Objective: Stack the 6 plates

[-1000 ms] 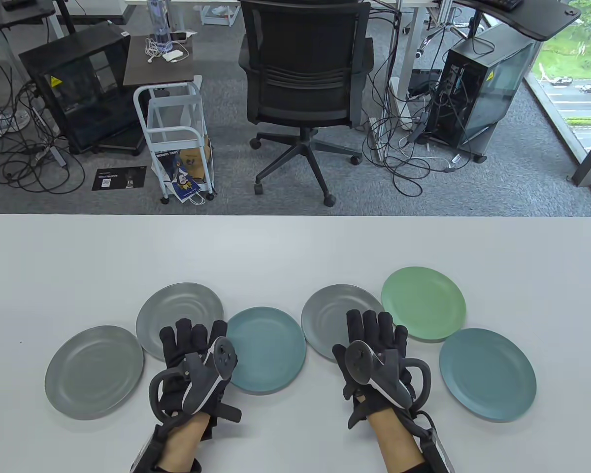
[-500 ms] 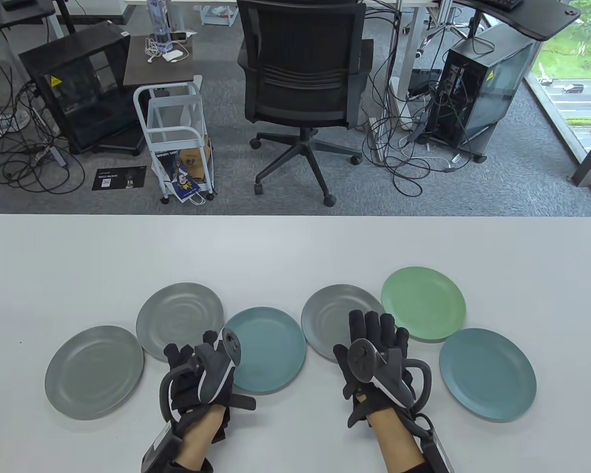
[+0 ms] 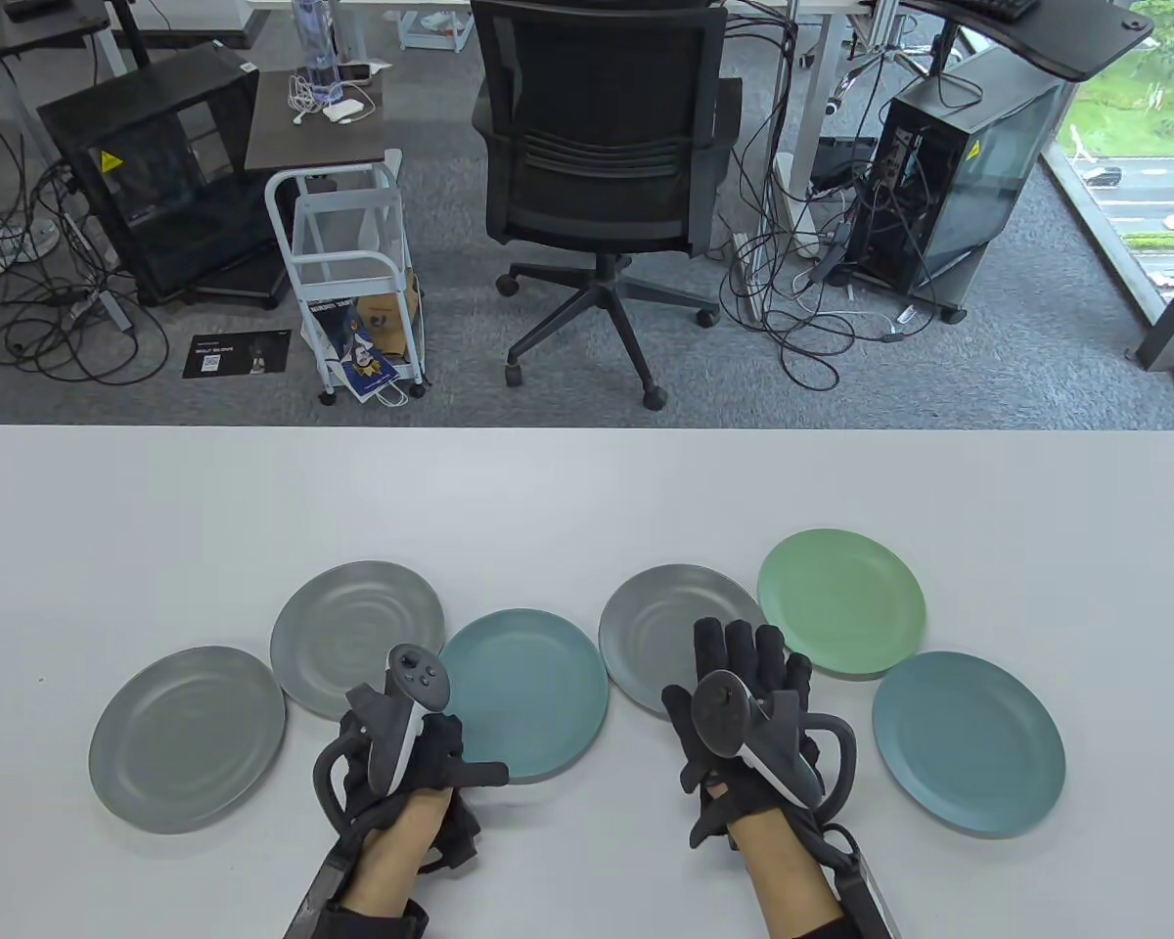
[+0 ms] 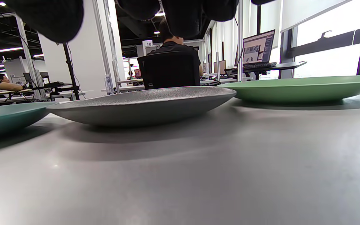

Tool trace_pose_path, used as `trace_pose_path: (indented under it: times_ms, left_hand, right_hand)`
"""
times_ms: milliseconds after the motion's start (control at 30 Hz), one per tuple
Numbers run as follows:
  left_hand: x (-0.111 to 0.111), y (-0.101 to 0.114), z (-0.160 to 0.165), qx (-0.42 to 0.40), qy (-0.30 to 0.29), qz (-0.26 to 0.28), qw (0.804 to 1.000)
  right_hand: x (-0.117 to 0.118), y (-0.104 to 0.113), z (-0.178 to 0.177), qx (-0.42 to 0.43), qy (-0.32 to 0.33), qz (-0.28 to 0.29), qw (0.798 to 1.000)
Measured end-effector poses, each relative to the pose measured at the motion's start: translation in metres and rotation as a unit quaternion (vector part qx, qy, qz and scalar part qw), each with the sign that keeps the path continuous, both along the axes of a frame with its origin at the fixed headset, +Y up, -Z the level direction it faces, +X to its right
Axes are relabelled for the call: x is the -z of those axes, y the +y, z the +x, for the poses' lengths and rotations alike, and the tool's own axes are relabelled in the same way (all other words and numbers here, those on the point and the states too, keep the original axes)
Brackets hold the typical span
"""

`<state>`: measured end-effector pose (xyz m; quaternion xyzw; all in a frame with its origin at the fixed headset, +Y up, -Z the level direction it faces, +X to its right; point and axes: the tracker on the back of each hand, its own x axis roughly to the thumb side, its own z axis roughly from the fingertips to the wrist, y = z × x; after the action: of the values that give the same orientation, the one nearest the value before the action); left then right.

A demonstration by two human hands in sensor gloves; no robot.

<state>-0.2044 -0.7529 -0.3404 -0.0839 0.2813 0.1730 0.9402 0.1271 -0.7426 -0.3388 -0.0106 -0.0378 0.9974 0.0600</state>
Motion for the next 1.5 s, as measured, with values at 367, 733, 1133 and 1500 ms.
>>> trace_pose_path:
  times_ms: [367, 733, 1133, 1500]
  left_hand:
    - [-0.004, 0.001, -0.019, -0.137, 0.034, 0.04, 0.989]
    - [-0.005, -0.001, -0.028, -0.163, 0.04, 0.058, 0.984]
    - [-0.005, 0.0, -0.018, -0.215, -0.031, 0.056, 0.974]
    - [-0.004, -0.005, 0.013, -0.195, -0.133, 0.03, 0.971]
  right_hand:
    - [0.0, -0.001, 0.001, 0.008, -0.001, -0.005, 1.0]
    - [0.001, -0.002, 0.002, 0.018, 0.0, -0.002, 1.0]
    - [0.001, -0.002, 0.006, 0.025, -0.004, 0.012, 1.0]
    - [0.001, -0.002, 0.008, 0.029, -0.005, 0.011, 1.0]
